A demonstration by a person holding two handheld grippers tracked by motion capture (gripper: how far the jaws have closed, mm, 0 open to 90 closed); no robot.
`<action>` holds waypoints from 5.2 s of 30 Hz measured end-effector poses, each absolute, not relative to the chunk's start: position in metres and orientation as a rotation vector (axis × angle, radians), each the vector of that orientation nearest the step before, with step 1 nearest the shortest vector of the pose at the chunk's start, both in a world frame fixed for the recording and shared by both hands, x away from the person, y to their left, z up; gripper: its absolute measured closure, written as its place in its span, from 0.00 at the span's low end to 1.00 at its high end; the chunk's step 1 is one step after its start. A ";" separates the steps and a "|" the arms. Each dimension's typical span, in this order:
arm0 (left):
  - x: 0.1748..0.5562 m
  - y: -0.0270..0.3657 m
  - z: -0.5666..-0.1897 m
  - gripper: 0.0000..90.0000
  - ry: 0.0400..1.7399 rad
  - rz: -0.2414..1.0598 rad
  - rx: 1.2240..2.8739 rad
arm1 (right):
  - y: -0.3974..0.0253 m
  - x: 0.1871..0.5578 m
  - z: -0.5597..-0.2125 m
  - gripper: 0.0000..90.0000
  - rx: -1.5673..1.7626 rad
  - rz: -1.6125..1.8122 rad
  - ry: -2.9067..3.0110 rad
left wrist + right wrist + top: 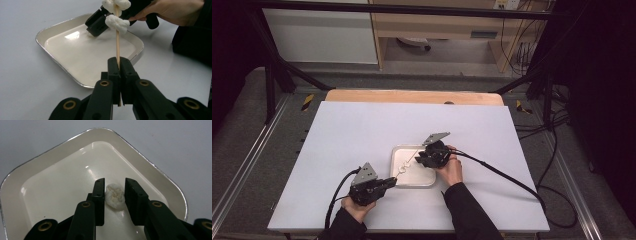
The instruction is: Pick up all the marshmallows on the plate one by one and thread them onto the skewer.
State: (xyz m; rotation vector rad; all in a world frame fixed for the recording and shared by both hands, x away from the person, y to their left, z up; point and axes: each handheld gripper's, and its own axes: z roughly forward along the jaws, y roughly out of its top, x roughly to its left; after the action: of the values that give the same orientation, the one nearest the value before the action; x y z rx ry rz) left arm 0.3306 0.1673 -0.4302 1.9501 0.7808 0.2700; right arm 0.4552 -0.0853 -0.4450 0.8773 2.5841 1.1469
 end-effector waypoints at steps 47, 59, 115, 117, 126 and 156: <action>0.327 0.163 -0.430 0.97 0.752 0.264 1.951 | -0.155 0.409 -0.377 0.79 1.021 1.795 2.377; 0.326 0.162 -0.429 0.97 0.737 0.265 1.956 | -0.154 0.413 -0.370 0.80 1.045 1.895 2.336; 0.325 0.159 -0.429 0.97 0.707 0.262 1.973 | -0.128 0.419 -0.392 0.83 1.095 1.994 2.472; 0.325 0.159 -0.431 0.97 0.712 0.268 1.983 | -0.126 0.418 -0.395 0.83 1.092 1.976 2.468; 0.325 0.155 -0.431 0.98 0.713 0.268 2.016 | -0.125 0.415 -0.397 0.83 1.069 1.938 2.489; 0.327 0.158 -0.431 0.98 0.725 0.250 1.982 | -0.126 0.405 -0.396 0.50 1.009 1.831 2.483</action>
State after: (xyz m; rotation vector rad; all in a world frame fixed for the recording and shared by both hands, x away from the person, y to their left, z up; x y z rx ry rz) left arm 0.3268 0.1578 -0.4309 1.9818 0.7249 0.2500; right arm 0.4050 -0.1255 -0.3957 1.0095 2.4834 1.8308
